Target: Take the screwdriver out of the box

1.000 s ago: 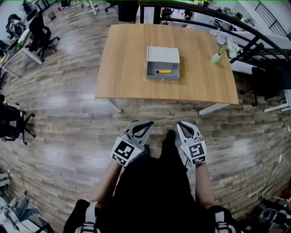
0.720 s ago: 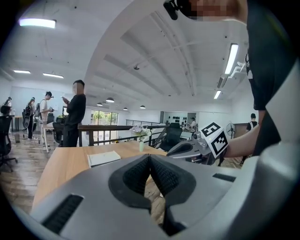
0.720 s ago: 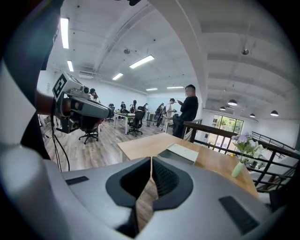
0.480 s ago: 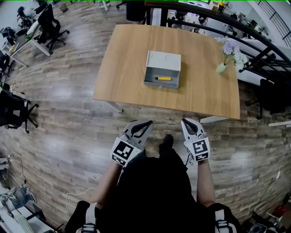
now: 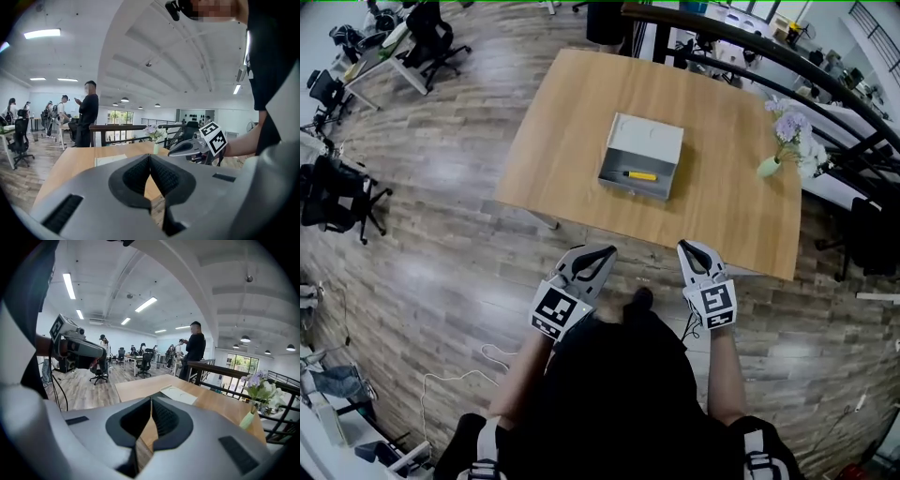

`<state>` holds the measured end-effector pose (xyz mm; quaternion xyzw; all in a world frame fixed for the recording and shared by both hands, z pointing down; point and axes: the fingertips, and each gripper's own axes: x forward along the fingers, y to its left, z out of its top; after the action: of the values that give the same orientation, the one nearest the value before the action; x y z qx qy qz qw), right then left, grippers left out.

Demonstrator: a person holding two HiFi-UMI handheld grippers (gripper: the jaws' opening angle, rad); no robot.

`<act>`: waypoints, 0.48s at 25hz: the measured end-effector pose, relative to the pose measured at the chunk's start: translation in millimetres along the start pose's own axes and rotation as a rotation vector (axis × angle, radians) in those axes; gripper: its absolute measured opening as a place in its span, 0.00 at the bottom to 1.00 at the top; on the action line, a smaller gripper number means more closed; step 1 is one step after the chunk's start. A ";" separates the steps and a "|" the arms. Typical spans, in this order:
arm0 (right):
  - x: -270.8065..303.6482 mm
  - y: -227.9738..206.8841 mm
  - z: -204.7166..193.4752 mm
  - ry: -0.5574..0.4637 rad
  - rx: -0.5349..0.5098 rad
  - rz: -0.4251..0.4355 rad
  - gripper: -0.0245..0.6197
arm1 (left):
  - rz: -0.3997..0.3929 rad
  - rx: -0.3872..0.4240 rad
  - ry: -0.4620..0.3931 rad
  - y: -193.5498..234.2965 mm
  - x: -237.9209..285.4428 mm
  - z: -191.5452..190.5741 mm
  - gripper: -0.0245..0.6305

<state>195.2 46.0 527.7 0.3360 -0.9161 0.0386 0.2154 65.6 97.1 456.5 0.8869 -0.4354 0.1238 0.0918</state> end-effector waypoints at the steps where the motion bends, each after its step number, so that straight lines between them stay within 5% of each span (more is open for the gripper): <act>1: 2.9 -3.3 -0.3 -0.003 -0.004 0.013 0.08 | 0.016 -0.002 0.003 1.4 2.6 0.1 0.07; 12: 14.1 -45.6 -7.9 -0.022 -0.048 0.124 0.08 | 0.183 -0.008 -0.003 12.3 31.3 14.1 0.07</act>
<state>217.4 4.1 537.4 0.2736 -0.9382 0.0262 0.2103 76.2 62.4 453.0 0.8432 -0.5153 0.1286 0.0832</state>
